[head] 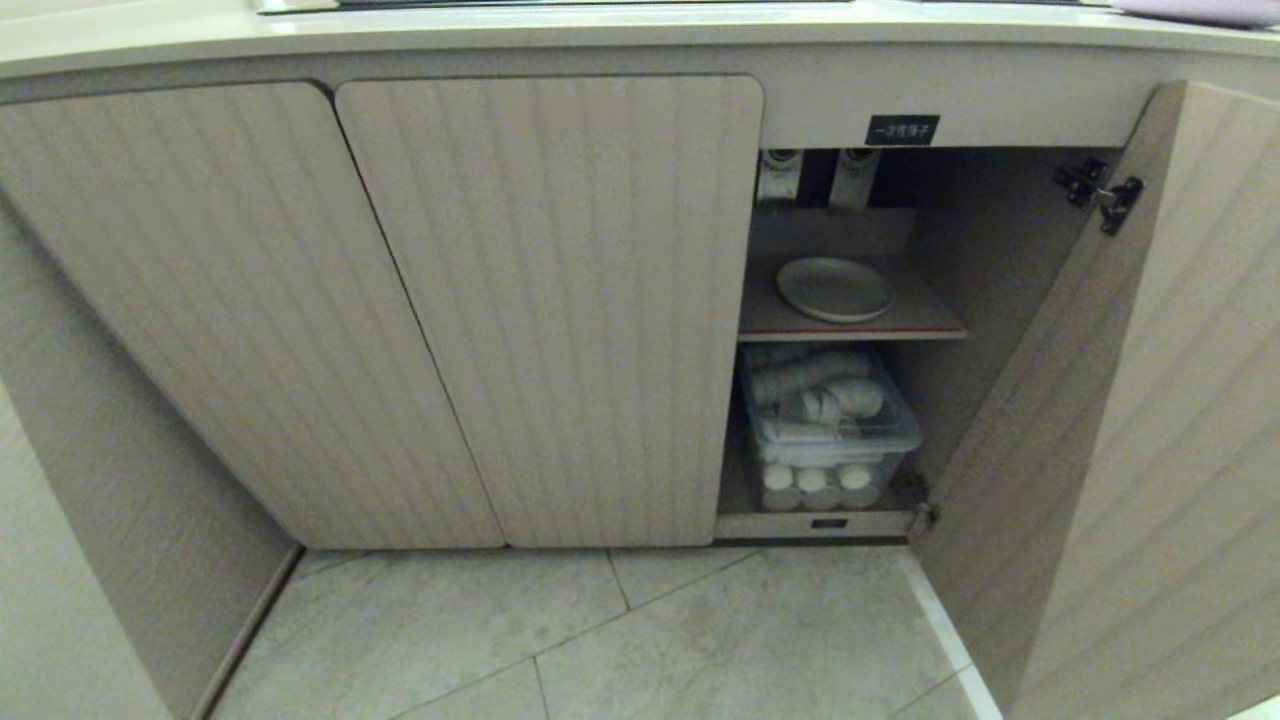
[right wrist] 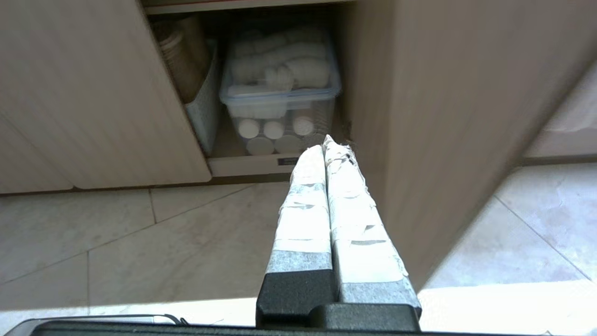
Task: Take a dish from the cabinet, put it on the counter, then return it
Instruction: Close the cabinet door
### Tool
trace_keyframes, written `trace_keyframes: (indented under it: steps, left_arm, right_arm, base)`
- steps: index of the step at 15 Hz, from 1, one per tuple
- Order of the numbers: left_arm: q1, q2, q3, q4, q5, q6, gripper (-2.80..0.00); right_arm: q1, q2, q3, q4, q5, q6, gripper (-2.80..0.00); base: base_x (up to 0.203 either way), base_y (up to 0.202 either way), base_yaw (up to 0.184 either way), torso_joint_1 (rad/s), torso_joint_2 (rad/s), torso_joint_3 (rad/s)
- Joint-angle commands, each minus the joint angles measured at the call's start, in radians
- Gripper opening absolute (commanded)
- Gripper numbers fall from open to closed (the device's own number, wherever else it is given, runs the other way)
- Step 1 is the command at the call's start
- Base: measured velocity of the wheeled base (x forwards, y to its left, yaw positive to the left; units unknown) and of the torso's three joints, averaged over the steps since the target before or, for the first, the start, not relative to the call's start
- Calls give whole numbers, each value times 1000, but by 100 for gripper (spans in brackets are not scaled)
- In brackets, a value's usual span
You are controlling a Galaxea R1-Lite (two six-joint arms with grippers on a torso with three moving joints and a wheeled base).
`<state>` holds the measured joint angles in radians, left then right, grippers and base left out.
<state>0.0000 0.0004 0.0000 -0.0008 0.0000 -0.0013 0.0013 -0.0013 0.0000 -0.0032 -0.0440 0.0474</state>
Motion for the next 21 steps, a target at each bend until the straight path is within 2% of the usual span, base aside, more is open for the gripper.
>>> trace_keyframes:
  steps: [1,10,21]
  left_arm:
    - [0,0,0,1,0,0,0]
    - [0,0,0,1,0,-2,0]
    - [0,0,0,1,0,0,0]
  right_arm:
    - [0,1,0,-1,0,0,-280]
    - [0,1,0,-1,0,0,-280]
    - [0,1,-1,-2,0,2,-280]
  base:
    - [-2,-173,8,6,7,1]
    - [0,-182,3,4,4,3]
    - [0,-5,0,0,0,0]
